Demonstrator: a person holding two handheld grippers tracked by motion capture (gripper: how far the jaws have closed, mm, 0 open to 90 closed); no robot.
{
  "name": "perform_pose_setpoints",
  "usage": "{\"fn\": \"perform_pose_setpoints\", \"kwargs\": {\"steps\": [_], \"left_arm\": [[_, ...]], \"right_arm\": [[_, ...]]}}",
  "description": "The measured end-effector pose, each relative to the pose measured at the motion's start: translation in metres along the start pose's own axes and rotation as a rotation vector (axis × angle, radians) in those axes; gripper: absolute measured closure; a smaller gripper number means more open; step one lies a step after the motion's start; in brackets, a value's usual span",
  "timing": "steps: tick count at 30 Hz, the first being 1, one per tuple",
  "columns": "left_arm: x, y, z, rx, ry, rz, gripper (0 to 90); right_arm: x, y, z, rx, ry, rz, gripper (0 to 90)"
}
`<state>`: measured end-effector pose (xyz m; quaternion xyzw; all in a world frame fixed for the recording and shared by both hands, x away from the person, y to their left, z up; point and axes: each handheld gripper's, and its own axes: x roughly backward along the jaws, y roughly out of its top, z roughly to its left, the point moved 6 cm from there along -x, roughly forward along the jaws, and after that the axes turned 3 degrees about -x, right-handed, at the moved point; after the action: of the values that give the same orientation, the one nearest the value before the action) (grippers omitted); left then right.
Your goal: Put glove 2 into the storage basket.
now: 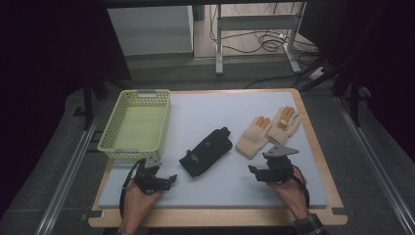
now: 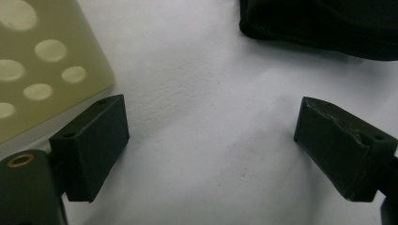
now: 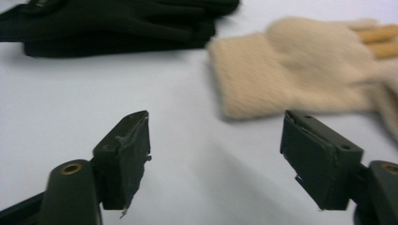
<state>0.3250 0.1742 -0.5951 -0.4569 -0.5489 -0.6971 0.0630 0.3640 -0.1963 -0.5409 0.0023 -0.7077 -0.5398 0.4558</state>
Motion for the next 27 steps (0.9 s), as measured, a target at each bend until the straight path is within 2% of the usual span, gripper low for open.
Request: {"fn": "perform_pose_setpoints", "kwargs": {"steps": [7, 11, 12, 14, 15, 18, 23, 25, 27], "left_arm": [[-0.001, 0.000, -0.001, -0.009, -0.015, 0.005, 7.2], [-0.001, 0.000, -0.002, -0.018, -0.025, 0.011, 5.5], [-0.001, 0.000, -0.002, -0.022, -0.025, 0.011, 4.5], [0.000, 0.000, -0.004, -0.025, -0.027, 0.015, 3.6], [0.001, 0.000, -0.004, -0.035, -0.031, 0.024, 3.1], [0.004, 0.000, -0.007, -0.030, -0.046, 0.034, 2.2], [0.014, 0.009, -0.013, -0.021, -0.083, 0.000, 0.8], [0.015, 0.013, -0.018, -0.034, -0.114, -0.003, 0.0], [0.015, 0.019, -0.023, -0.050, -0.123, -0.003, 0.0]], "right_arm": [[0.006, -0.020, -0.025, -0.058, -0.061, 0.020, 14.8], [0.005, -0.035, -0.037, -0.066, -0.103, 0.043, 11.3], [0.003, -0.041, -0.040, -0.064, -0.113, 0.064, 9.6], [0.002, -0.043, -0.043, -0.087, -0.101, 0.065, 9.0], [0.002, -0.043, -0.044, -0.095, -0.104, 0.066, 8.7], [0.001, -0.043, -0.043, -0.081, -0.114, 0.072, 8.3], [0.001, -0.044, -0.043, -0.081, -0.113, 0.070, 8.3], [0.001, -0.044, -0.043, -0.080, -0.114, 0.069, 8.3], [0.001, -0.044, -0.043, -0.080, -0.114, 0.069, 8.3]]}}
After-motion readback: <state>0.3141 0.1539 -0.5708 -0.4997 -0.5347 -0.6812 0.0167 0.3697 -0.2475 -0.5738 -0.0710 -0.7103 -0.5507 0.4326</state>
